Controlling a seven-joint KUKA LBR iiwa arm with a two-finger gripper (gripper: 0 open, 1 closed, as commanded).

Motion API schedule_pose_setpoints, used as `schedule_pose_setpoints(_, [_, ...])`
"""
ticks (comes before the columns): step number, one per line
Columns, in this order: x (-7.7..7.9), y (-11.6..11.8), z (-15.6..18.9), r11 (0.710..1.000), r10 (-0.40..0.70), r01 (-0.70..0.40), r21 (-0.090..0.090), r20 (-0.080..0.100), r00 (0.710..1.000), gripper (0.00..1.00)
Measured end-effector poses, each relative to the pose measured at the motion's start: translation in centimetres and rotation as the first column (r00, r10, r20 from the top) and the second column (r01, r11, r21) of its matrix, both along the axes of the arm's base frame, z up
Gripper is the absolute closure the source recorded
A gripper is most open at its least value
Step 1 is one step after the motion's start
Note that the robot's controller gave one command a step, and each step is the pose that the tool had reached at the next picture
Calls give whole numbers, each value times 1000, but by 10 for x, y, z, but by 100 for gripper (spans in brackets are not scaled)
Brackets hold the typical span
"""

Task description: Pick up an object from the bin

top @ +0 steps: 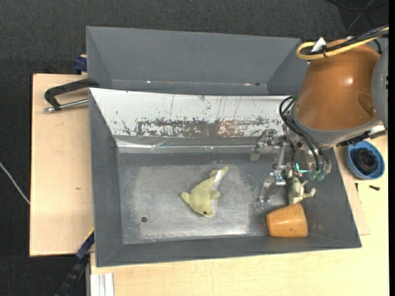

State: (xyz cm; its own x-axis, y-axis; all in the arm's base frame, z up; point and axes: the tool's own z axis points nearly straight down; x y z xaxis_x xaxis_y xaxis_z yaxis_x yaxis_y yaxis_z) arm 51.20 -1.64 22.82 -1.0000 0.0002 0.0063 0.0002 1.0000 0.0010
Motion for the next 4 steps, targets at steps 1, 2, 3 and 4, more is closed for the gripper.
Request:
schedule_pose_setpoints(1, [49, -48, -35, 1000, -18, 18, -3, 12, 1000, 0])
schedule_pose_setpoints(2, [60, 13, -146, 928, 372, -372, 2, 5, 928, 0])
schedule_pose_setpoints(3, [61, 13, -145, 928, 371, -371, 0, 8, 928, 100])
schedule_pose_setpoints(4, [65, 23, -21, 665, 747, -747, -8, 15, 665, 100])
